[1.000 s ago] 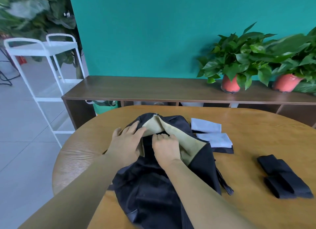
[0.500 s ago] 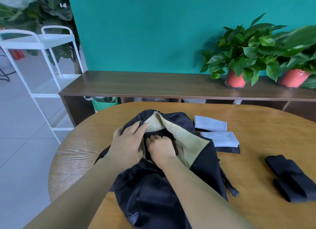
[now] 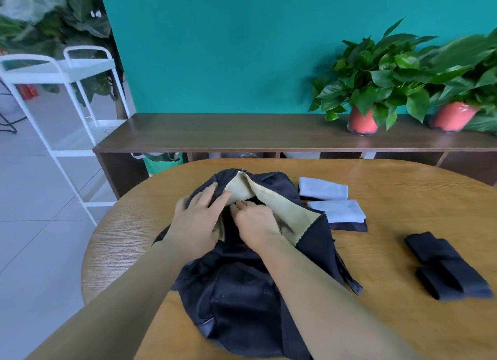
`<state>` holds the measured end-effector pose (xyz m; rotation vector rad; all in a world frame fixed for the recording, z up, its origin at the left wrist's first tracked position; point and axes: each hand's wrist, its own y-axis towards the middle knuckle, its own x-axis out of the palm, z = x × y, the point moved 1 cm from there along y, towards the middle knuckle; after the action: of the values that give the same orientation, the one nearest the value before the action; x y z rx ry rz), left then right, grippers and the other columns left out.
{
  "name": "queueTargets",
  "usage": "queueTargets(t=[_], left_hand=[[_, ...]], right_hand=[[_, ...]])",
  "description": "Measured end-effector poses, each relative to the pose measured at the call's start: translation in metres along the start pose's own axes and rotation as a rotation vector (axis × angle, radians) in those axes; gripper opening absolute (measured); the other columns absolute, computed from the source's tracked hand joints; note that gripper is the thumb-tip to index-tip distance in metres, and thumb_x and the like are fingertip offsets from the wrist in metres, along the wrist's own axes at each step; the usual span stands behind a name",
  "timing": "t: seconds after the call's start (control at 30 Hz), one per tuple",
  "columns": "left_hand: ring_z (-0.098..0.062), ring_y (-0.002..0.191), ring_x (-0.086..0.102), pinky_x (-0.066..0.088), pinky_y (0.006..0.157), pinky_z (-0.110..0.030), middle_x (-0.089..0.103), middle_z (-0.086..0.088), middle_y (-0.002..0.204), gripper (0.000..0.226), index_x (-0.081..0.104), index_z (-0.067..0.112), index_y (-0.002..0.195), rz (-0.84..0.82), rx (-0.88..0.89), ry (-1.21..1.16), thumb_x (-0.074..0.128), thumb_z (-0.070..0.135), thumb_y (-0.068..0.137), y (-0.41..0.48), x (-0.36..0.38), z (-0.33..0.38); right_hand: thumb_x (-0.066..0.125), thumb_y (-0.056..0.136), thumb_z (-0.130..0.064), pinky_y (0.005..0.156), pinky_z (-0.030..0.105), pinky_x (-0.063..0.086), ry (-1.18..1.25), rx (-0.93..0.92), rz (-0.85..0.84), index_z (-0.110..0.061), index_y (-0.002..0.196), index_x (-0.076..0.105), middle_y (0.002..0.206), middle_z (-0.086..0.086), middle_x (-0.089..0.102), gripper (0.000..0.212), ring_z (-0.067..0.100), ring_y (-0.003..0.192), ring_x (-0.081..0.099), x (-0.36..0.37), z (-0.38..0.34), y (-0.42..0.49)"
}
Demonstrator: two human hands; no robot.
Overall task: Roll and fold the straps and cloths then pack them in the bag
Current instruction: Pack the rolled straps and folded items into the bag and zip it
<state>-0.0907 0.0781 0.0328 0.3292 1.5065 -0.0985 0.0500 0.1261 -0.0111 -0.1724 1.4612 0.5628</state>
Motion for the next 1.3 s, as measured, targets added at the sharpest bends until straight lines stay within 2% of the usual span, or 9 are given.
queueTargets(t=[0.13,0.33,0.47,0.67,0.83,0.97,1.1,1.17,1.3], left_hand=[[-0.021,0.147,-0.005,0.001,0.116,-0.046,-0.007,-0.005,0.160,0.069,0.015,0.032,0.150,0.037,0.033,0.036,0.049,0.020,0.091,-0.004,-0.011,0.014],[-0.019,0.147,-0.008,-0.001,0.117,-0.049,-0.002,-0.004,0.160,0.069,0.012,0.029,0.151,-0.004,0.036,0.104,0.048,0.024,0.092,-0.012,-0.013,0.050],[-0.020,0.147,-0.006,-0.002,0.115,-0.049,-0.001,-0.002,0.160,0.072,0.006,0.030,0.152,-0.039,0.040,0.130,0.047,0.025,0.093,-0.016,-0.012,0.075],[-0.019,0.147,-0.002,0.001,0.116,-0.051,-0.002,0.000,0.160,0.069,0.009,0.030,0.151,-0.056,0.038,0.140,0.047,0.024,0.094,-0.015,-0.008,0.107],[-0.017,0.147,-0.003,0.003,0.115,-0.050,-0.003,0.002,0.160,0.067,0.011,0.030,0.151,-0.056,0.065,0.158,0.045,0.020,0.094,-0.017,-0.009,0.121],[-0.017,0.147,-0.003,0.003,0.115,-0.049,-0.002,0.003,0.160,0.068,0.011,0.030,0.151,-0.050,0.059,0.178,0.046,0.021,0.094,-0.019,-0.012,0.121],[-0.017,0.147,-0.003,0.003,0.115,-0.049,-0.001,0.003,0.160,0.068,0.012,0.030,0.151,-0.042,0.040,0.181,0.048,0.022,0.093,-0.020,-0.015,0.114],[-0.018,0.146,-0.001,0.003,0.114,-0.049,0.002,0.003,0.159,0.070,0.011,0.031,0.151,-0.037,0.035,0.194,0.048,0.021,0.092,-0.021,-0.016,0.110],[-0.019,0.146,-0.002,0.002,0.114,-0.048,0.004,0.003,0.159,0.071,0.010,0.030,0.151,-0.028,0.028,0.199,0.049,0.021,0.092,-0.022,-0.020,0.101]], right_hand=[[0.054,0.082,-0.003,0.060,0.030,0.034,-0.048,0.001,0.081,-0.012,0.110,0.054,0.103,0.003,0.061,0.029,0.022,0.095,0.058,-0.031,0.015,-0.024],[0.073,0.034,-0.006,0.048,0.024,0.019,-0.197,0.071,0.202,-0.017,0.062,0.057,0.055,-0.003,0.052,0.034,0.017,0.049,0.051,-0.059,0.054,-0.086],[0.067,0.045,0.004,0.051,0.026,0.031,-0.136,0.214,0.300,-0.013,0.068,0.056,0.065,0.000,0.059,0.029,0.022,0.061,0.058,-0.061,0.104,-0.147],[0.073,0.054,0.004,0.078,0.038,0.051,-0.179,0.506,0.153,-0.001,0.097,0.069,0.103,0.017,0.070,0.043,0.029,0.099,0.067,-0.028,0.172,-0.259],[0.070,0.069,-0.002,0.093,0.048,0.046,-0.197,0.680,0.059,0.002,0.124,0.057,0.131,0.025,0.054,0.056,0.036,0.124,0.051,-0.012,0.199,-0.303],[0.046,0.093,-0.014,0.113,0.035,0.023,-0.246,0.702,-0.105,-0.007,0.146,0.023,0.151,0.009,0.030,0.058,0.024,0.144,0.017,-0.009,0.213,-0.311],[0.067,0.074,-0.004,0.077,0.027,0.043,-0.224,0.707,-0.049,-0.011,0.100,0.058,0.095,0.002,0.063,0.029,0.019,0.100,0.058,-0.012,0.214,-0.309],[0.078,0.050,0.005,0.052,0.026,0.035,-0.221,0.719,-0.054,-0.011,0.070,0.057,0.064,0.002,0.058,0.033,0.019,0.067,0.060,-0.012,0.216,-0.306],[0.072,0.028,0.017,0.043,0.020,0.023,-0.186,0.695,0.102,-0.008,0.054,0.050,0.047,0.005,0.048,0.043,0.023,0.041,0.051,-0.021,0.213,-0.306]])
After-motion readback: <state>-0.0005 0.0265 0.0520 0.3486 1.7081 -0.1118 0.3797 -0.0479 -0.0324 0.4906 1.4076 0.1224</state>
